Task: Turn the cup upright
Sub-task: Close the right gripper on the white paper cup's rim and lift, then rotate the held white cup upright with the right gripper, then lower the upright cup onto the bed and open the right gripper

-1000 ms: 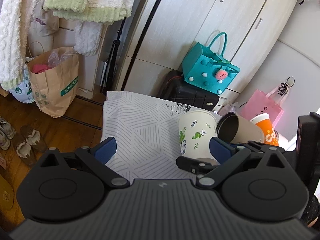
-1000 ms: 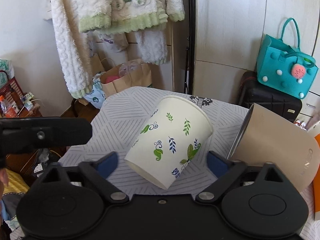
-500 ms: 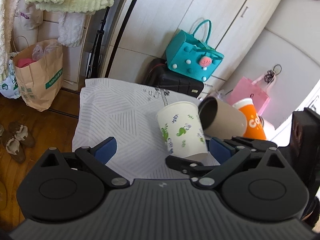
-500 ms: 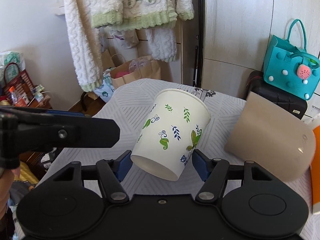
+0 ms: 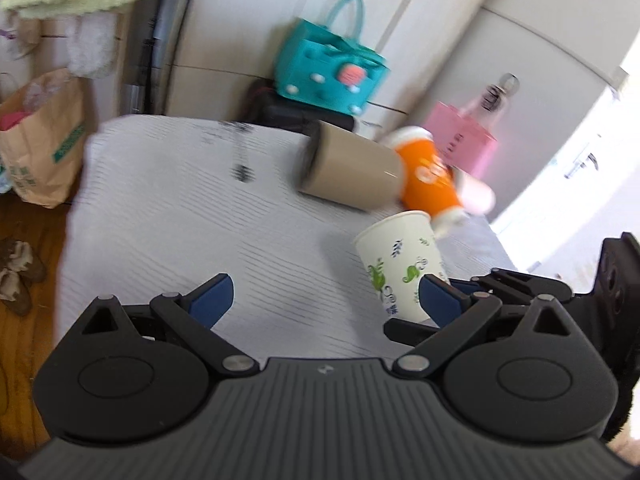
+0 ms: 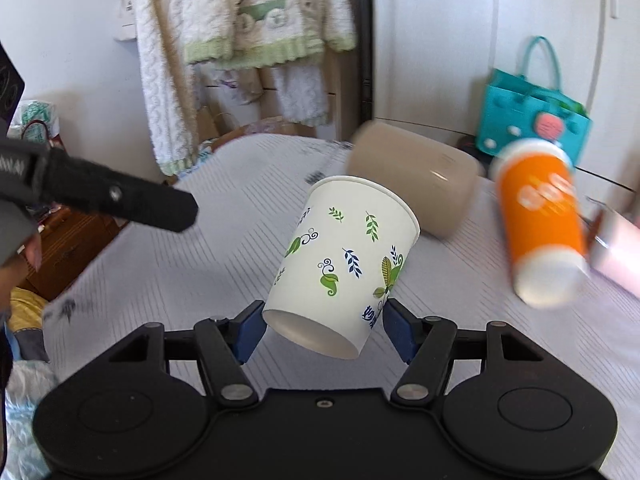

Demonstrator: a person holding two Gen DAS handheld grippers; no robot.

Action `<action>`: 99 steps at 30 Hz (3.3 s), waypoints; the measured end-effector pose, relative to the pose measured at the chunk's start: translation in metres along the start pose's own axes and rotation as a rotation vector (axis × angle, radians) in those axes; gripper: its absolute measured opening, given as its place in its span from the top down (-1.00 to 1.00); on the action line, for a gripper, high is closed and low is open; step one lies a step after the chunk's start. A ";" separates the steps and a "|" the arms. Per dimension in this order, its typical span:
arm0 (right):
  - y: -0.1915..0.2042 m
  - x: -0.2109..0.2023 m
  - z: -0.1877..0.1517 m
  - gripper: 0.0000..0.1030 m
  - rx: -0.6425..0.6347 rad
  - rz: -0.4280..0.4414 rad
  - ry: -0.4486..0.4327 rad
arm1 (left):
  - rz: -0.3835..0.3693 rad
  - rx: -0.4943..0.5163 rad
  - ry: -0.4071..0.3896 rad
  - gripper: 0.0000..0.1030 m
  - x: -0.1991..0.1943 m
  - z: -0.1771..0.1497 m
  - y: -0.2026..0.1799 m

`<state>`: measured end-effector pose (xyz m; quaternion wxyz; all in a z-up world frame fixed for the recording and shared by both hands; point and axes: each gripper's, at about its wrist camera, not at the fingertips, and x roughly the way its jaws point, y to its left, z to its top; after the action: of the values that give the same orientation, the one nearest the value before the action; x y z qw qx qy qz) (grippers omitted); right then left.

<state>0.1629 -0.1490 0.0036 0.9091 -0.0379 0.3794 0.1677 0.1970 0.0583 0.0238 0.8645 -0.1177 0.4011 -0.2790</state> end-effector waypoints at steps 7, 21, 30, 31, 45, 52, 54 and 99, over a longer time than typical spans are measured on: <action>-0.030 -0.022 -0.029 -0.34 0.052 -0.010 0.019 | -0.114 0.058 0.073 -0.94 0.029 -0.014 -0.058; -0.071 -0.011 -0.047 -0.32 0.099 0.022 0.063 | -0.137 0.043 0.157 -0.94 0.081 -0.012 -0.083; -0.103 -0.026 -0.046 -0.82 0.173 0.254 0.083 | -0.170 -0.014 0.199 -0.94 0.107 -0.006 -0.081; -0.108 -0.025 -0.044 -0.83 0.190 0.277 0.090 | -0.161 -0.011 0.199 -0.94 0.110 -0.005 -0.081; -0.137 0.010 -0.016 -0.39 0.219 0.388 0.188 | -0.193 -0.001 0.212 -0.35 0.133 0.001 -0.078; -0.120 -0.013 -0.025 -0.39 0.105 0.308 0.060 | -0.208 0.078 0.145 -0.23 0.117 -0.004 -0.087; -0.115 -0.021 -0.027 -0.39 0.070 0.285 0.011 | -0.199 0.112 0.103 -0.23 0.109 -0.005 -0.092; -0.057 -0.026 -0.045 -0.64 -0.215 0.025 -0.240 | 0.028 0.351 -0.156 -0.46 0.037 -0.049 -0.097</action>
<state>0.1339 -0.2183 -0.0137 0.9366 -0.1099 0.2481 0.2218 0.1420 -0.0417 0.0102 0.9041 0.0192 0.2795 -0.3228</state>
